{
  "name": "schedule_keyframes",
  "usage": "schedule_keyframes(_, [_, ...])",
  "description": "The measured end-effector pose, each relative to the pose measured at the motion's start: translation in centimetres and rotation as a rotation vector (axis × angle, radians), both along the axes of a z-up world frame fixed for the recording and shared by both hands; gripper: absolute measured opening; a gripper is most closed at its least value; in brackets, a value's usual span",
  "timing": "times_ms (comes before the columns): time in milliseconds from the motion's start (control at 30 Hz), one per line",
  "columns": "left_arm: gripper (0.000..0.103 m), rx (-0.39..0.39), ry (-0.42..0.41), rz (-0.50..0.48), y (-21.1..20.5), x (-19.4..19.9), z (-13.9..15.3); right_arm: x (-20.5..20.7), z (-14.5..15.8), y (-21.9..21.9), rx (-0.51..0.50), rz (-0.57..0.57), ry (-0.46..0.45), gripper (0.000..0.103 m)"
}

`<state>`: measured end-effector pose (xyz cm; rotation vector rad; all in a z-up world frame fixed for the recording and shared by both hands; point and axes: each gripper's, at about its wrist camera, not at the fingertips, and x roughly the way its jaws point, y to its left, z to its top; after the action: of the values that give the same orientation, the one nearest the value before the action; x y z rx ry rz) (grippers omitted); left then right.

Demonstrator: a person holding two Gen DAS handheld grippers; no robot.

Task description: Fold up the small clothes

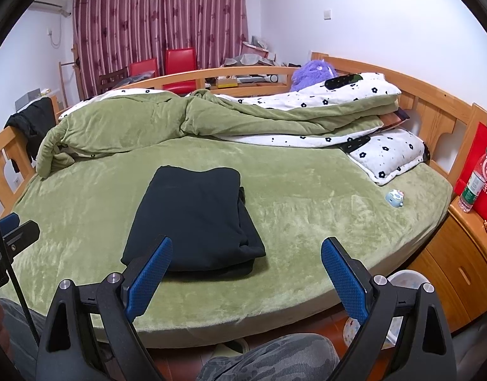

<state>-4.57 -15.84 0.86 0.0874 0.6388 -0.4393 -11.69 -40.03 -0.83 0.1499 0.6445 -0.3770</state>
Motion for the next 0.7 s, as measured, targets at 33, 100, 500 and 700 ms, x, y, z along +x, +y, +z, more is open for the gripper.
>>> schedule_keyframes(33, [0.078, 0.000, -0.001, 0.000, 0.01, 0.00, 0.01, 0.00, -0.01, -0.01, 0.000, 0.001, 0.000, 0.094])
schedule_keyframes(100, [0.078, 0.001, 0.001, -0.003, 0.02, 0.02, -0.01, -0.08, 0.08, 0.13, 0.001, 0.000, 0.000, 0.094])
schedule_keyframes(500, [0.078, -0.003, 0.000, 0.003, 0.25, -0.22, 0.28, -0.39, 0.29, 0.76, 0.010, 0.002, -0.006, 0.094])
schedule_keyframes(700, [0.078, -0.004, -0.003, 0.001, 0.31, -0.19, 0.29, -0.47, 0.22, 0.74, 0.012, 0.004, -0.006, 0.094])
